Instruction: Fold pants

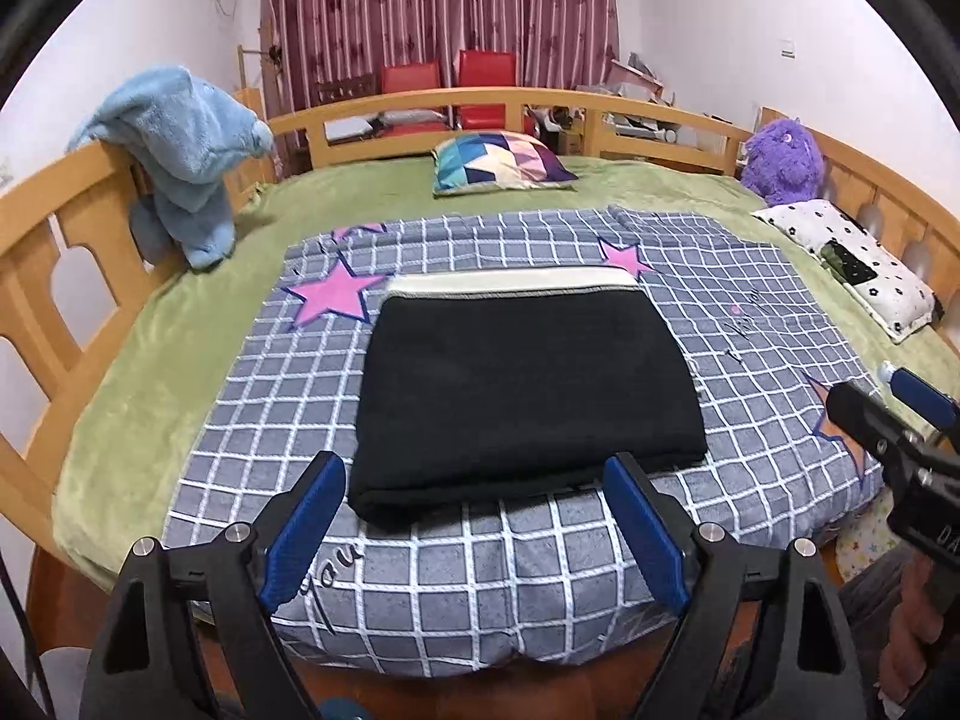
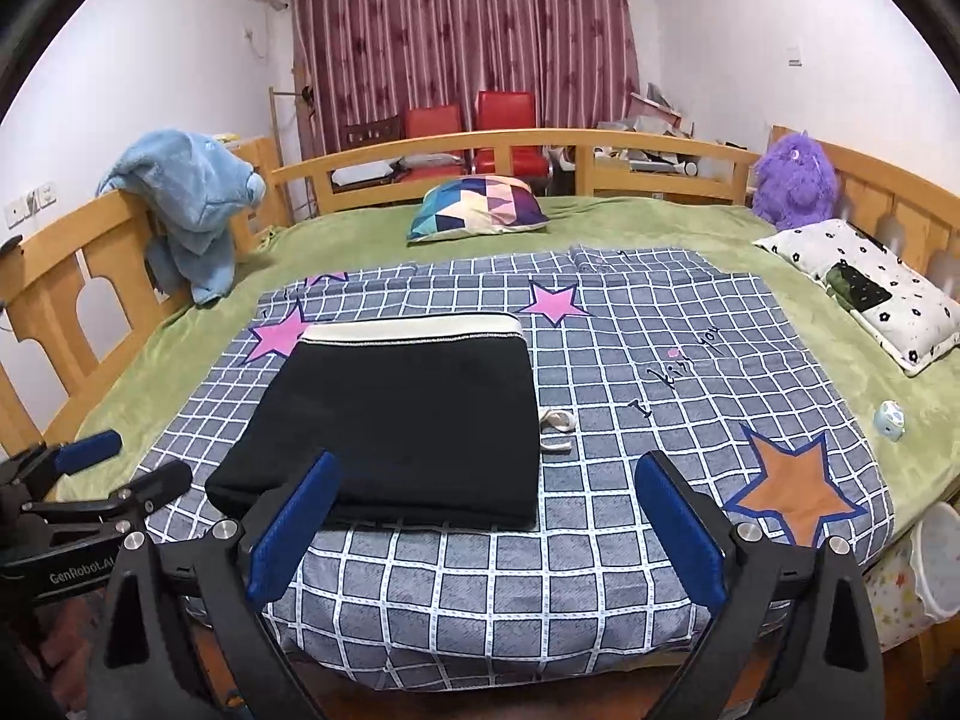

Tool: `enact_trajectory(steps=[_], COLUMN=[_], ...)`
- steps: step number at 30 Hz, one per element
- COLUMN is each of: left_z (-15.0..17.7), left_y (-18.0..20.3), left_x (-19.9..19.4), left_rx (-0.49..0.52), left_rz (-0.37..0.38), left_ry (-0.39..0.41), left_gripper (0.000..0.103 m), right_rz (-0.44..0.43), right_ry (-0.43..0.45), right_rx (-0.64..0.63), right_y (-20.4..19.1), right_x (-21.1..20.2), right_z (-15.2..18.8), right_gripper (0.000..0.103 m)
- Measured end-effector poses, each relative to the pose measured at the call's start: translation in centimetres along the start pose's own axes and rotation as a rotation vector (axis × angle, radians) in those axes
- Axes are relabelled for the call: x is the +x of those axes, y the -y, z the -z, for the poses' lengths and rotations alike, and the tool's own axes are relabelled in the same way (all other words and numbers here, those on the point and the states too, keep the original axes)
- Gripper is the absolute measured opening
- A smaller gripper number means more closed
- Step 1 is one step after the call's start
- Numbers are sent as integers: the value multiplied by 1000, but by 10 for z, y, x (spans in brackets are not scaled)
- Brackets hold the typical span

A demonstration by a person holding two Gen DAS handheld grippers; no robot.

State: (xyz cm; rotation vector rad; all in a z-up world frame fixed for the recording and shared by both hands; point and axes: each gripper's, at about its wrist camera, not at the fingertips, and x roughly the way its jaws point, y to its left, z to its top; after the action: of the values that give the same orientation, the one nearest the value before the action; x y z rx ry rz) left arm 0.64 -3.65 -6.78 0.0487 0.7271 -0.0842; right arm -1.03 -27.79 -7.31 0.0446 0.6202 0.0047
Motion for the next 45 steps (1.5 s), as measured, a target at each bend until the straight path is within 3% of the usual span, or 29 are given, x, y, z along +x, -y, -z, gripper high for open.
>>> enact_trajectory(steps=[12, 45], left_z=[-2, -2], left_y=[-5, -12], left_x=[-17, -24], left_rx=[-34, -65], left_rz=[-1, -8], left_ry=[54, 75], left_gripper=[92, 92], right_rz=[8, -5], right_ry=[-8, -20], right_rx=[-14, 22], right_y=[-3, -4], right_x=[-2, -2], right_z=[3, 0], right_gripper=[98, 98])
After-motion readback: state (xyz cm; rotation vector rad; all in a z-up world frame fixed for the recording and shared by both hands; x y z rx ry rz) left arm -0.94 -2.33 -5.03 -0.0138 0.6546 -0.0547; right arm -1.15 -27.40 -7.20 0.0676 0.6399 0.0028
